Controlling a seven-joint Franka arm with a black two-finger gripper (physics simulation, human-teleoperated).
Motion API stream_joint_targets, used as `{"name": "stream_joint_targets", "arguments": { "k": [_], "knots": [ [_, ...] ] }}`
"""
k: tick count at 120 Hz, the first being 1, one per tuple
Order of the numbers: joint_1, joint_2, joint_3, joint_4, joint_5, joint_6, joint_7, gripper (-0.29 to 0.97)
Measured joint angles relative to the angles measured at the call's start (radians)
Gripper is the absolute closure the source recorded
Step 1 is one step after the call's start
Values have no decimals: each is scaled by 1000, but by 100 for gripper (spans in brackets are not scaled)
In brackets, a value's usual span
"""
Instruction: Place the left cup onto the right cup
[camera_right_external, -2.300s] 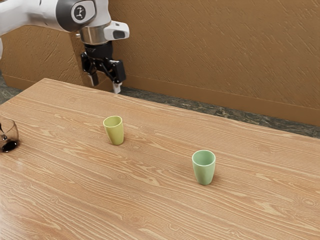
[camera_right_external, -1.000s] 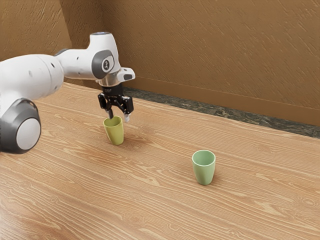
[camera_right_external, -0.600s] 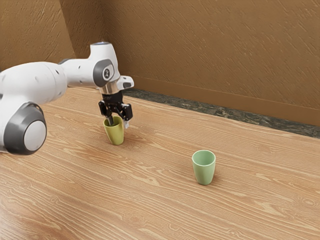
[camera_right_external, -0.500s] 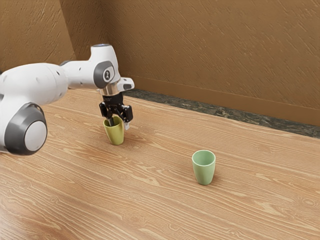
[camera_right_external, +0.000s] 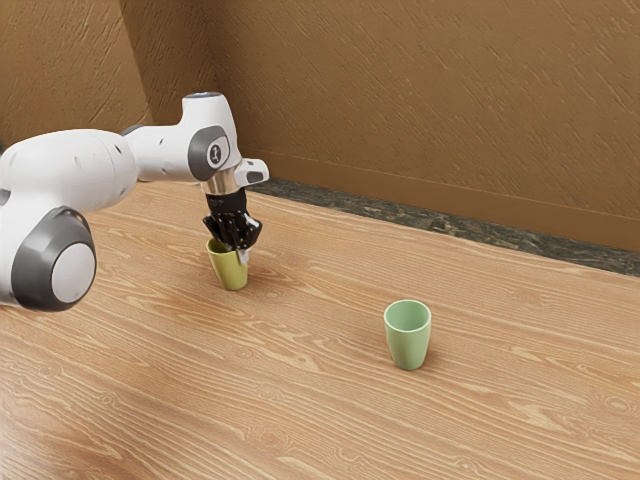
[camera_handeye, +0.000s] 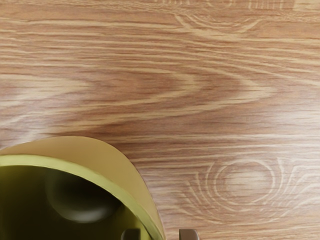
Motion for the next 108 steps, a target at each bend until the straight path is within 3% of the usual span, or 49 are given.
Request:
{"name": "stream_joint_targets", "arguments": {
  "k": [39,56,108],
  "knots": [
    [-15,-20,1,-1,12,-4,-8,77],
    [-69,-74,16,-10,20,-23,-16,78],
    [-476,-260,152,-101,37,-78,-39,79]
  ]
}}
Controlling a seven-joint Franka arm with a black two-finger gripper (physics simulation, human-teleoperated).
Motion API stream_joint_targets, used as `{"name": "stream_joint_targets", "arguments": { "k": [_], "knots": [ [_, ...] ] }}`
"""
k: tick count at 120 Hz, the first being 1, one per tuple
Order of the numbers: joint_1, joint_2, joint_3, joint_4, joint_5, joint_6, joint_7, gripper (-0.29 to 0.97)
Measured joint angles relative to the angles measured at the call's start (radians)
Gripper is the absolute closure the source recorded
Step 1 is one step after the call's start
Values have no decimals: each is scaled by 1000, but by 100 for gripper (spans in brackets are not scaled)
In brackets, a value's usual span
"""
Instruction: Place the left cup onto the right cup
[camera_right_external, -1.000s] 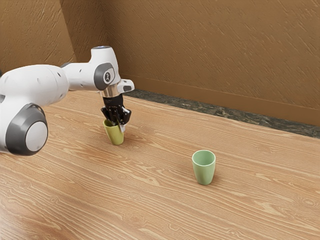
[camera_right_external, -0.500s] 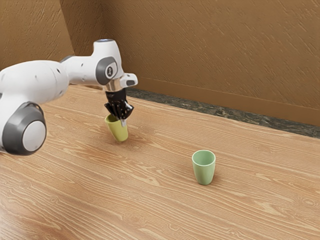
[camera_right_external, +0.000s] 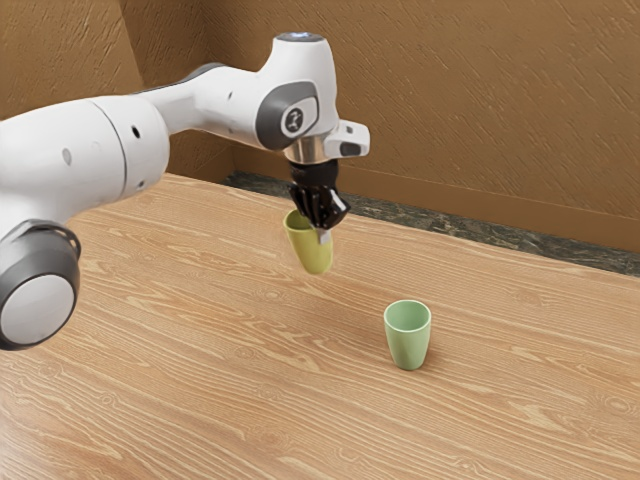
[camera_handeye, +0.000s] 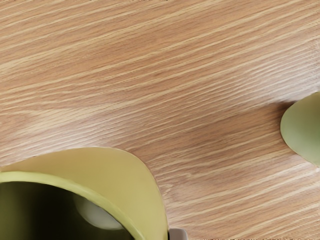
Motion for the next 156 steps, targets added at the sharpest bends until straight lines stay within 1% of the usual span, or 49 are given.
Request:
{"name": "stream_joint_targets", "arguments": {
  "k": [29,49,65,91,117,156],
  "knots": [
    [-180,19,13,19,1,-15,-10,79],
    [-236,44,12,59,5,-24,-18,79],
    [-255,75,12,83,9,-32,-26,79],
    [-264,129,-1,160,50,-38,-39,79],
    [-257,156,-13,186,84,-39,-51,79],
    [-228,202,-47,189,93,-29,-65,79]
  ]
}}
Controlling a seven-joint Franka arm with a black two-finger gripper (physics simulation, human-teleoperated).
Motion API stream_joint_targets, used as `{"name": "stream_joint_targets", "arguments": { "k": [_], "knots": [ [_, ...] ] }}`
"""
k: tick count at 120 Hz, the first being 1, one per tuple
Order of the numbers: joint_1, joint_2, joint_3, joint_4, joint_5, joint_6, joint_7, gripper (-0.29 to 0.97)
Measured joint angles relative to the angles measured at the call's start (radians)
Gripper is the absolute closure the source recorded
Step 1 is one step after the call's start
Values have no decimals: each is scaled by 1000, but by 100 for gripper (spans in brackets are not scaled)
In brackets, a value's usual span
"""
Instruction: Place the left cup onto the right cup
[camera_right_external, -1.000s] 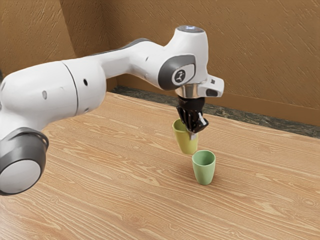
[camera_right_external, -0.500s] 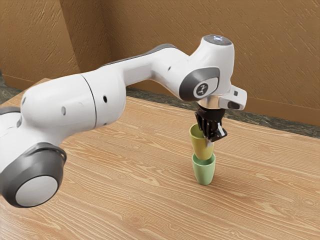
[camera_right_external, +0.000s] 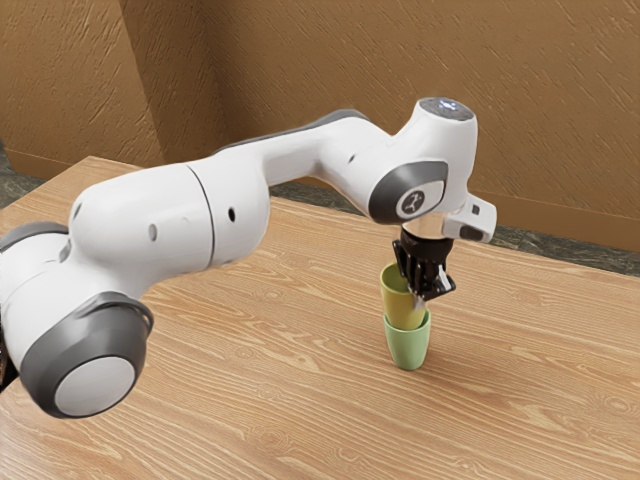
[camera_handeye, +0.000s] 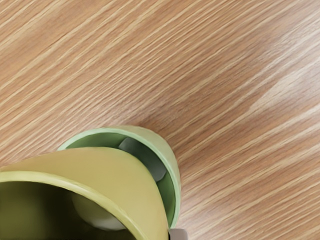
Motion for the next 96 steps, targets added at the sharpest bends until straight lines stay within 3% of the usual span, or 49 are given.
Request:
{"name": "stream_joint_targets", "arguments": {
  "k": [24,51,70,96],
  "knots": [
    [46,56,-41,27,2,12,-5,77],
    [41,43,-47,45,-6,-1,-8,32],
    [21,-44,-48,46,-3,-32,-16,15],
    [5,-219,-62,-23,-1,-80,-32,5]
  ]
}}
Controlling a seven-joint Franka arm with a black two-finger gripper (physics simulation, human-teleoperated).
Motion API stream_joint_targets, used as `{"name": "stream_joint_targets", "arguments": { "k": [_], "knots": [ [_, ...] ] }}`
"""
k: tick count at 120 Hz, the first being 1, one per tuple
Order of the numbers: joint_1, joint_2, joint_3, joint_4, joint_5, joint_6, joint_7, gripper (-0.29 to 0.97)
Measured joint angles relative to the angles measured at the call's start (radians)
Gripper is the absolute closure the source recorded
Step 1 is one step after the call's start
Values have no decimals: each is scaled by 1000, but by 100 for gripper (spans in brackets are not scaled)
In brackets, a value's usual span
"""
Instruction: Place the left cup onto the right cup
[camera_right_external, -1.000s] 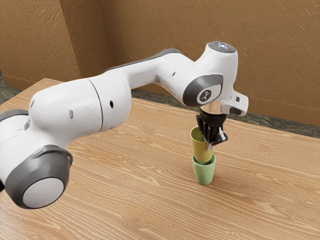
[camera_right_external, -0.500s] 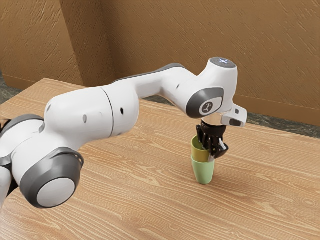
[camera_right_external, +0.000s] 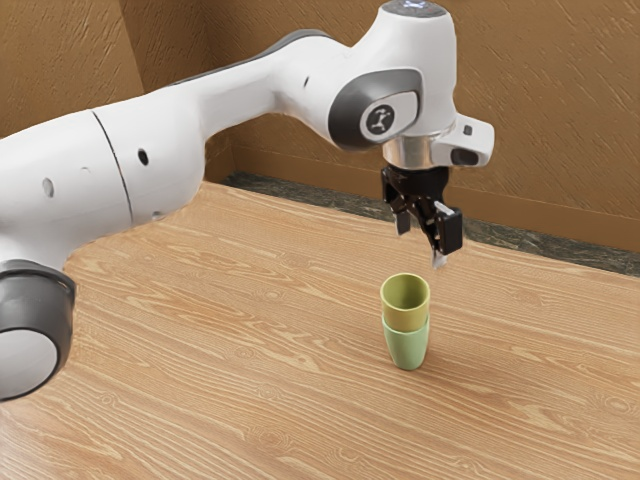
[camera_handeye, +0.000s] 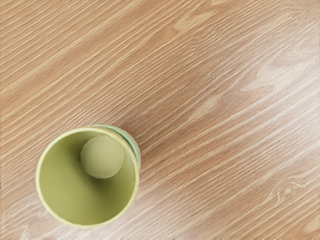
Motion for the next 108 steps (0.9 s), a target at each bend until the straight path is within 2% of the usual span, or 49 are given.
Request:
{"name": "stream_joint_targets", "arguments": {
  "k": [35,52,75,108],
  "knots": [
    [45,-286,1,-274,10,-37,-10,1],
    [113,-325,-1,-313,15,-66,-13,1],
    [243,-385,-62,-393,36,-85,-17,0],
    [303,-443,-63,-441,109,-99,-22,0]
  ]
}}
